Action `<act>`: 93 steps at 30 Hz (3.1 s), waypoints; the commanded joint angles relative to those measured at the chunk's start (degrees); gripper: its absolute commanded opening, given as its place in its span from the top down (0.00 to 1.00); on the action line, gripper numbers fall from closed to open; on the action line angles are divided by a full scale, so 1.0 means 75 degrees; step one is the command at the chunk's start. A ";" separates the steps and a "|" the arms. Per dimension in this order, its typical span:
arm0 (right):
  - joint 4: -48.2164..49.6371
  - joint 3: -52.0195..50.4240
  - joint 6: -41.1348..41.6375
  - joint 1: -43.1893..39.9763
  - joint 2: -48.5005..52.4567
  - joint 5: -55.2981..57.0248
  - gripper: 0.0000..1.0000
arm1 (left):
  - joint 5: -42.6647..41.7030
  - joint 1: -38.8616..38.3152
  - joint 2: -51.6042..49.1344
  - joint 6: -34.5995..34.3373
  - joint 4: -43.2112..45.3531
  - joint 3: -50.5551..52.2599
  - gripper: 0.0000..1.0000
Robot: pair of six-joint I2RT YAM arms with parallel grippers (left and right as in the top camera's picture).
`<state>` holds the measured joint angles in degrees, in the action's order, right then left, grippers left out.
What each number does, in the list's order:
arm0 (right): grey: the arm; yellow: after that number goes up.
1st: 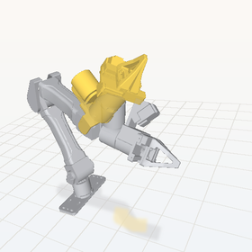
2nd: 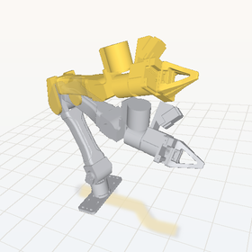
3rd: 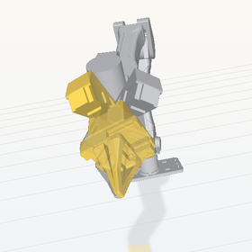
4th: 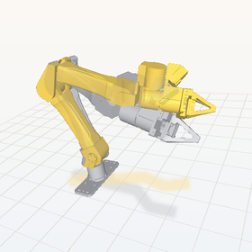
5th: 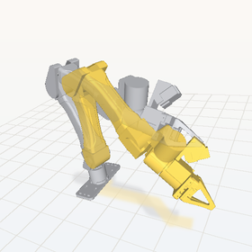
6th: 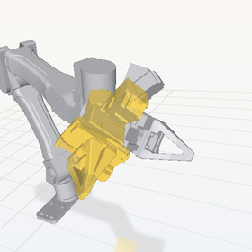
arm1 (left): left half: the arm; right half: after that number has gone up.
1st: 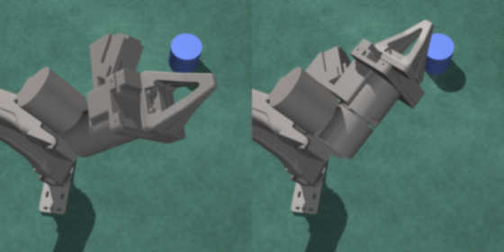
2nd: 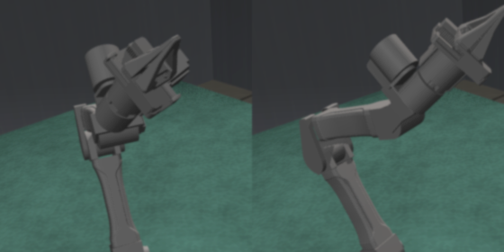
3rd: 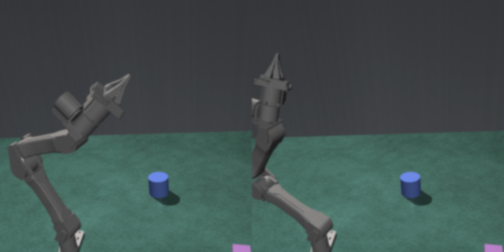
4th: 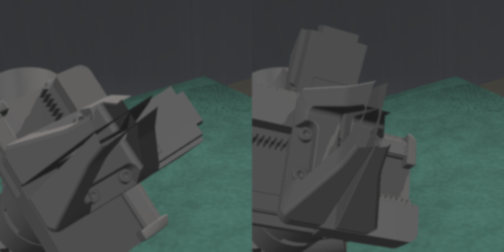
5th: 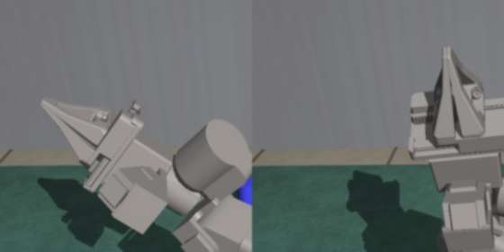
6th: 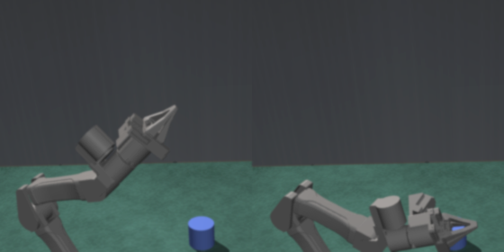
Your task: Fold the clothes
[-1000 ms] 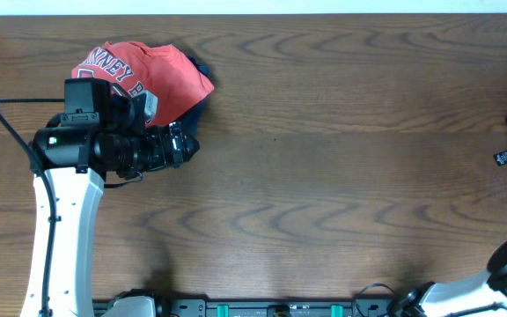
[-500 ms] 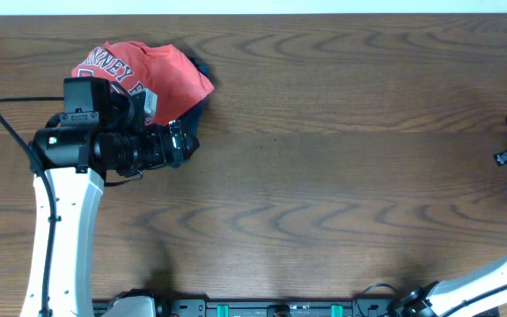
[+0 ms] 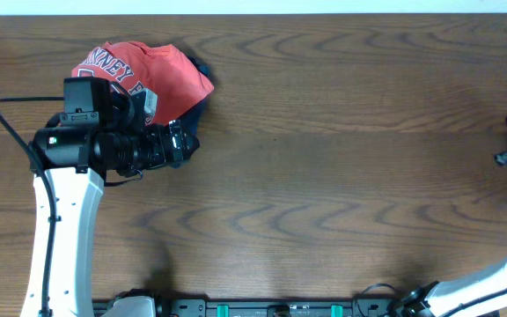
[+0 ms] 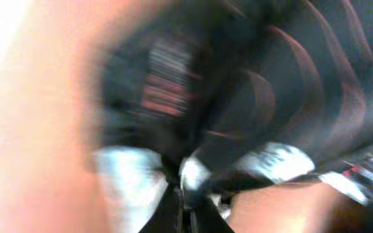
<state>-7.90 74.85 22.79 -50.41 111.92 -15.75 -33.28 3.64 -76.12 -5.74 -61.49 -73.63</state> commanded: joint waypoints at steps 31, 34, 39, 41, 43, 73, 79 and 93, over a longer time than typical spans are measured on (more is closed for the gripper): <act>-0.1609 0.0172 -0.1110 0.6041 -0.5231 -0.0935 0.99 | -0.0111 -0.0020 0.1810 0.0128 0.0606 -0.0189 0.02; -0.1443 0.0172 -0.1279 0.5202 -0.5549 -0.0522 0.99 | -0.0111 -0.0017 0.1804 0.0128 0.0612 -0.0189 0.02; -0.0973 0.0189 -0.1346 0.3858 -0.5960 -0.0527 0.99 | -0.0108 -0.0017 0.1781 0.0131 0.0618 -0.0189 0.02; -0.1017 0.0248 -0.1180 0.3538 -0.6129 -0.0589 0.99 | -0.0108 -0.0017 0.1766 0.0131 0.0615 -0.0187 0.02; -0.1125 0.0303 -0.1067 0.3436 -0.6304 -0.0863 0.99 | -0.0108 -0.0017 0.1763 0.0131 0.0618 -0.0187 0.02; -0.0766 0.0323 -0.1300 0.4575 -0.6647 0.3622 0.98 | -0.0108 -0.0017 0.1612 0.0131 0.0644 -0.0187 0.02; -0.1361 0.0321 -0.0764 0.4919 -0.6612 0.1221 0.99 | -0.0108 -0.0020 0.1512 0.0131 0.0650 -0.0187 0.02; -0.1772 0.0321 -0.0542 0.8833 -0.4654 0.0230 0.87 | -0.0108 -0.0017 0.1472 0.0128 0.0644 -0.0187 0.02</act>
<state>-21.82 76.05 20.43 12.14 76.42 -14.09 -33.30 3.64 -64.84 -5.74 -56.62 -73.76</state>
